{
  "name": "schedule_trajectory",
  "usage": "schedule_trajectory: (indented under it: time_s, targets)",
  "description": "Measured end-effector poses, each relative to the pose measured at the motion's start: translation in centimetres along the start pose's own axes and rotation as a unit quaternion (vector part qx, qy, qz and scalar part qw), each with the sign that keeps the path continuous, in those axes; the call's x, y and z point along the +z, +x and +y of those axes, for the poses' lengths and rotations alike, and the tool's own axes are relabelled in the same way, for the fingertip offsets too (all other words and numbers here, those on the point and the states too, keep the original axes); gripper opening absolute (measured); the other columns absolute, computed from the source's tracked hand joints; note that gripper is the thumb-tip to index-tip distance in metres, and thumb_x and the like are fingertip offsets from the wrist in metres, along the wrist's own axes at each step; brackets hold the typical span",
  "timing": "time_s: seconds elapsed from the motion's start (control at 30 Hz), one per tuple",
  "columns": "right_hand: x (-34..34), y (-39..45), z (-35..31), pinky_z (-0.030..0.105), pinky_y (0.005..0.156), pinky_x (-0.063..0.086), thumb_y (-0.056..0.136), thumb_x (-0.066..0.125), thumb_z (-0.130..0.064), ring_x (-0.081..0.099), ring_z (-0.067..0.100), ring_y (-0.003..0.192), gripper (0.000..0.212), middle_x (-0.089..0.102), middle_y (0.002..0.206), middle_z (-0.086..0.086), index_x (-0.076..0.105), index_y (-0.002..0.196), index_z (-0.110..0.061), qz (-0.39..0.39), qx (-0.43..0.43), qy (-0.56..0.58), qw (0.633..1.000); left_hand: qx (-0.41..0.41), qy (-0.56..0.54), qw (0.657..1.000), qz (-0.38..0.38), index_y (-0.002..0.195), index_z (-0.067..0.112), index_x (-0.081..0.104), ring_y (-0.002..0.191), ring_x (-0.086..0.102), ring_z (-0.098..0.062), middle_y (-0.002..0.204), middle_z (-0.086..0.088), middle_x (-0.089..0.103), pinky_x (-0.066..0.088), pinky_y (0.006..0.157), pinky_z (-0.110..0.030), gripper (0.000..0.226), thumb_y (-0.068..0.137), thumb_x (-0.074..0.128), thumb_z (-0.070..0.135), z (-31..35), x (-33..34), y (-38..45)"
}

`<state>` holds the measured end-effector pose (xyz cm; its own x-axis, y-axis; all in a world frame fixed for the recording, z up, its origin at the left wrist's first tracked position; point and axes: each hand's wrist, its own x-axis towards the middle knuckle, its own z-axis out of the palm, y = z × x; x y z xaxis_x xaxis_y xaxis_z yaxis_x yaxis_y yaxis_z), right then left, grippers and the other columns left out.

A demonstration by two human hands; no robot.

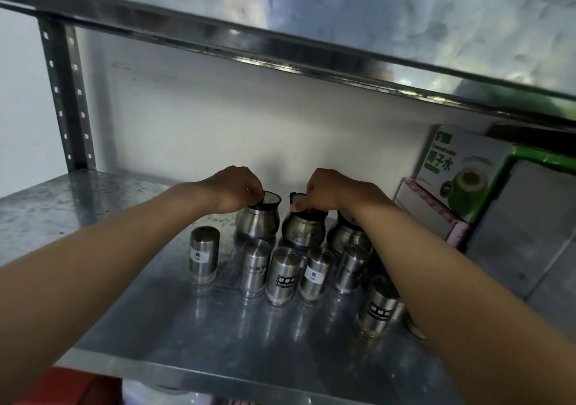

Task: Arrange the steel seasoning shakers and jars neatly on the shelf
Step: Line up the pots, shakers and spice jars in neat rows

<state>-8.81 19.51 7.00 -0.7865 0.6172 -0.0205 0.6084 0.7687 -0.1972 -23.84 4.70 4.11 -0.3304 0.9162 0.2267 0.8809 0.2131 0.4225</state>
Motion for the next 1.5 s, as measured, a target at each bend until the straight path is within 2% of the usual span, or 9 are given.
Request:
schedule_trajectory:
  time_s: [0.23,0.43,0.5,0.67,0.77,0.9,1.1,1.3,1.5]
  targets:
    - [-0.2,-0.8,-0.7,0.028,0.061,0.037,0.08,0.07,-0.056,0.052,0.021,0.071,0.052,0.05,0.069,0.003,0.048,0.065,-0.011,0.012,0.028,-0.007,1.0,-0.001,0.022,1.0,0.002,0.101,0.015,0.073,0.095,0.056,-0.015,0.096,0.005,0.061,0.043,0.081,-0.026,0.021,0.084,0.069,0.027,0.2,-0.2,-0.6]
    - [0.0,-0.5,-2.6,0.031,0.065,0.048,0.082,0.065,-0.016,0.064,0.028,0.083,0.015,0.065,0.081,0.007,0.059,0.072,-0.007,0.136,0.015,-0.001,0.991,-0.01,0.027,1.0,0.0,0.107,0.018,0.069,0.112,0.054,-0.015,0.118,0.002,0.055,0.038,0.084,-0.022,0.031,0.089,0.053,-0.001,-1.1,-1.9,-1.8]
    - [0.0,-0.1,-3.6,0.031,0.079,0.052,0.081,0.069,-0.01,0.066,0.024,0.098,0.016,0.072,0.102,0.008,0.074,0.096,-0.006,0.086,-0.038,0.082,0.992,-0.016,0.031,0.999,0.01,0.106,0.02,0.069,0.113,0.055,-0.015,0.121,0.0,0.056,0.039,0.083,-0.022,0.033,0.089,0.051,-0.002,-1.9,-2.9,-2.6]
    - [0.0,-0.4,-5.8,0.019,0.085,0.039,0.081,0.073,-0.006,0.055,0.015,0.119,0.056,0.057,0.133,-0.005,0.061,0.134,-0.023,-0.072,-0.096,0.126,0.985,-0.04,0.025,0.999,0.016,0.102,0.022,0.07,0.111,0.056,-0.016,0.121,-0.003,0.056,0.042,0.081,-0.024,0.028,0.09,0.054,0.002,-2.9,-3.5,-3.3]
    - [0.6,0.3,-6.4,0.016,0.068,0.039,0.082,0.072,-0.004,0.053,0.013,0.107,0.05,0.062,0.119,-0.005,0.067,0.126,-0.025,-0.084,-0.095,0.088,0.988,-0.042,0.017,0.999,0.015,0.101,0.021,0.07,0.112,0.056,-0.017,0.122,-0.005,0.057,0.042,0.079,-0.024,0.033,0.089,0.049,-0.001,-2.7,-3.8,-3.5]
    - [0.6,0.7,-6.7,0.024,0.083,0.041,0.082,0.073,-0.007,0.055,0.016,0.111,0.045,0.063,0.125,-0.004,0.07,0.121,-0.029,-0.083,-0.084,0.08,0.99,-0.033,0.005,0.999,0.0,0.103,0.019,0.07,0.112,0.057,-0.019,0.126,-0.003,0.057,0.049,0.087,-0.03,0.041,0.087,0.041,-0.006,-2.3,-4.2,-3.8]
    - [0.4,0.5,-7.5,0.024,0.073,0.049,0.076,0.082,-0.023,0.066,0.018,0.093,0.035,0.072,0.104,-0.001,0.075,0.11,-0.021,-0.077,-0.094,0.087,0.989,-0.058,-0.027,0.998,0.013,0.103,0.017,0.071,0.11,0.056,-0.018,0.11,0.002,0.057,0.04,0.078,-0.023,0.038,0.087,0.045,-0.005,-3.1,-4.3,-3.9]
    - [2.7,1.1,-9.0,0.029,0.07,0.051,0.07,0.083,-0.044,0.067,0.021,0.089,0.041,0.072,0.091,0.006,0.074,0.089,-0.009,0.027,-0.08,0.071,0.994,-0.111,-0.103,0.988,0.009,0.101,0.015,0.07,0.064,0.05,-0.005,0.079,0.016,0.052,0.036,0.047,-0.011,0.034,0.087,0.047,-0.006,-4.7,-3.3,-4.4]
    - [2.2,0.2,-9.6,0.031,0.072,0.049,0.078,0.075,-0.05,0.066,0.024,0.092,0.05,0.071,0.096,0.01,0.073,0.095,-0.003,0.007,-0.081,0.04,0.996,-0.096,-0.126,0.987,0.003,0.1,0.016,0.07,0.082,0.058,-0.007,0.099,0.003,0.062,0.044,0.065,-0.018,0.035,0.086,0.047,-0.006,-4.8,-2.4,-4.8]
